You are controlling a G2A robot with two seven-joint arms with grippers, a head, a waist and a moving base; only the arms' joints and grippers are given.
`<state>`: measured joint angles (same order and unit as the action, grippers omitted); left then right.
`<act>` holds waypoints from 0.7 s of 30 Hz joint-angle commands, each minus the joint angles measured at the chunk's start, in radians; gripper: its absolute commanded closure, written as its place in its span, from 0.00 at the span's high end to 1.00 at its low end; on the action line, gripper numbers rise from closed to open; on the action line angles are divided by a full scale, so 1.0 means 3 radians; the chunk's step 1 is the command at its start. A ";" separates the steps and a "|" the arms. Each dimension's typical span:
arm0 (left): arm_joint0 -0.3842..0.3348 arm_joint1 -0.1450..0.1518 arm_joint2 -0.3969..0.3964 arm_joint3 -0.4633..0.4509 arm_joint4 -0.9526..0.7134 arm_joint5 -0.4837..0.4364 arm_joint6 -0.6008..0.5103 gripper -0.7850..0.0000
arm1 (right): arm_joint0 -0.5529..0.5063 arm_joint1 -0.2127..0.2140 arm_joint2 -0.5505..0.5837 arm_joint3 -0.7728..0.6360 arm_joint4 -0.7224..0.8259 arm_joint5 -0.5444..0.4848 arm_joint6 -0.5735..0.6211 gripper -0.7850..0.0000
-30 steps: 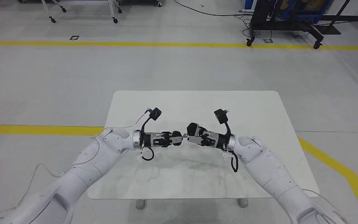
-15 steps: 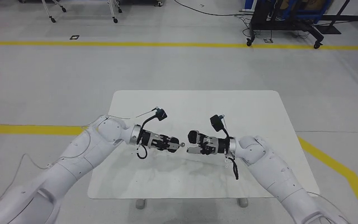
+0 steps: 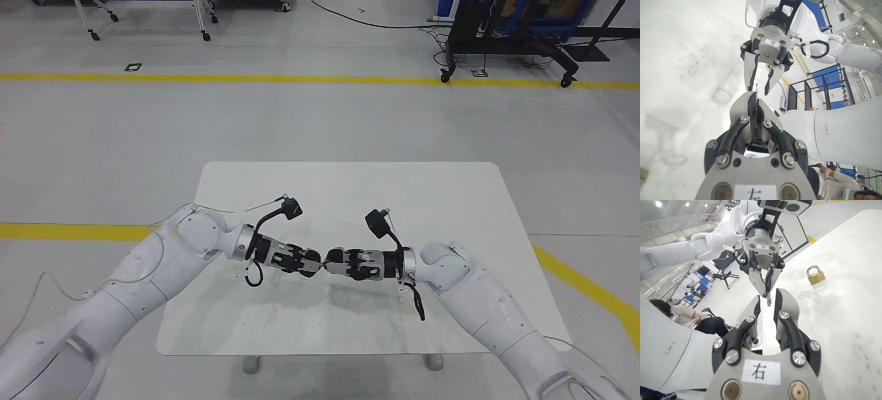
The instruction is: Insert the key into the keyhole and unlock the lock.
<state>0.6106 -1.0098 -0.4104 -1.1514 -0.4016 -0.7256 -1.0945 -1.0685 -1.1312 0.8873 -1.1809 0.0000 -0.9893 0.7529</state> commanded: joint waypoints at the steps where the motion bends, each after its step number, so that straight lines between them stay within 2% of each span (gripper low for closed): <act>1: -0.0008 -0.0004 0.0002 0.0008 0.0002 -0.0008 0.0008 0.00 | 0.0023 -0.0002 -0.0035 0.0026 0.0096 -0.0041 0.0051 0.25; 3: -0.0013 -0.0009 0.0003 0.0017 0.0011 -0.0022 0.0022 0.00 | 0.0047 -0.0001 -0.0056 0.0053 0.0148 -0.0055 0.0090 0.19; 6: -0.0015 -0.0018 0.0004 0.0025 0.0018 -0.0033 0.0033 0.00 | 0.0073 0.0000 -0.0090 0.0078 0.0229 -0.0077 0.0141 0.00; 15: -0.0016 -0.0053 -0.0007 0.0041 0.0063 -0.0038 0.0038 0.00 | 0.0115 0.0013 -0.0156 0.0090 0.0319 -0.0077 0.0183 0.00; 16: -0.0015 -0.0056 -0.0009 0.0041 0.0060 -0.0037 0.0038 0.30 | 0.0117 0.0016 -0.0156 0.0089 0.0321 -0.0077 0.0182 0.00; 17: -0.0015 -0.0057 -0.0015 0.0045 0.0060 -0.0038 0.0039 1.00 | 0.0116 0.0018 -0.0156 0.0085 0.0329 -0.0077 0.0183 0.00; 21: -0.0005 -0.0031 -0.0083 0.0067 0.0097 -0.0094 0.0094 1.00 | 0.0102 0.0038 -0.0106 0.0081 0.0350 -0.0077 0.0142 0.00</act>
<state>0.6079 -1.0228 -0.4286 -1.1320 -0.3805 -0.7472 -1.0729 -1.0360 -1.1217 0.8495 -1.1561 0.1042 -1.0125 0.8003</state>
